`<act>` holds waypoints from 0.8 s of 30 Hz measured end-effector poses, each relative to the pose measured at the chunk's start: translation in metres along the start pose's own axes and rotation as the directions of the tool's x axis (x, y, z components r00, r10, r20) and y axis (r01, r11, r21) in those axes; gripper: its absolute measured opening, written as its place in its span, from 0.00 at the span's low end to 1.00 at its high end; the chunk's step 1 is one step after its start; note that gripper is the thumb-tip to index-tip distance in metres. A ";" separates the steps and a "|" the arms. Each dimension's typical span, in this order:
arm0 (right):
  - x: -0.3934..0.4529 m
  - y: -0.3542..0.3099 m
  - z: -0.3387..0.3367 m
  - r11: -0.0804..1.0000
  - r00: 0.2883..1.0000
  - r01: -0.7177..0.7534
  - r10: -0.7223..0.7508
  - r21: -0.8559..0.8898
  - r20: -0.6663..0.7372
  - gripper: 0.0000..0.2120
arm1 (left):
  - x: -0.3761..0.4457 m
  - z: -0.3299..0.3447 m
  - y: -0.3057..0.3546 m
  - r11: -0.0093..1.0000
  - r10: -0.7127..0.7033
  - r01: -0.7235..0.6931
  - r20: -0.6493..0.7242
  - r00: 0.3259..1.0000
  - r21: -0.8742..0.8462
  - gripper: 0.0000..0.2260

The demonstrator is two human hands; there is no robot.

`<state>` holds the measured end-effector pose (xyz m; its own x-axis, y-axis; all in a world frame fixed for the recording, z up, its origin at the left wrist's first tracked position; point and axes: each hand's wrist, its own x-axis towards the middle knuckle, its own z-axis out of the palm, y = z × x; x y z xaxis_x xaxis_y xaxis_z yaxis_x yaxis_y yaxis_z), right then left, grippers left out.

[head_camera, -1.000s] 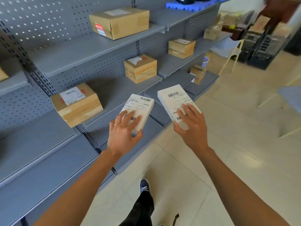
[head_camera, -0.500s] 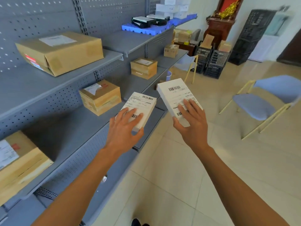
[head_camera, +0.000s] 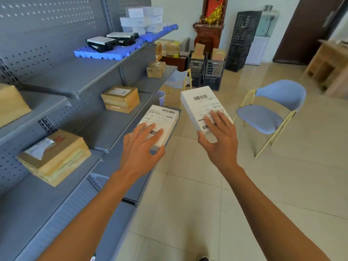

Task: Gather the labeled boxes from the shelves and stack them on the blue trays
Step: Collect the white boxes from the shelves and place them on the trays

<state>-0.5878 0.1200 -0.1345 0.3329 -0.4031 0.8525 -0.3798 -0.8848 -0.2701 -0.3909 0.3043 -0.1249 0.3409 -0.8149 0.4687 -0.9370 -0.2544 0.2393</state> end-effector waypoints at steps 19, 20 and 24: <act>0.077 0.241 0.018 0.997 1.000 0.024 -0.025 -0.067 -0.004 0.19 | 0.223 0.128 0.099 0.999 0.037 -0.037 -0.001 0.999 -0.030 0.27; 0.080 0.250 0.025 0.997 1.000 0.019 -0.019 -0.069 -0.004 0.19 | 0.232 0.136 0.097 0.999 0.033 -0.033 0.010 0.999 -0.031 0.27; 0.101 0.288 0.059 0.997 1.000 0.004 -0.004 -0.080 -0.001 0.19 | 0.272 0.171 0.079 0.999 0.013 -0.012 0.026 1.000 -0.047 0.28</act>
<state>-0.6129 -0.1889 -0.1528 0.3335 -0.3994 0.8539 -0.4463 -0.8648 -0.2302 -0.3850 -0.0262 -0.1237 0.3269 -0.8312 0.4498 -0.9363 -0.2201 0.2738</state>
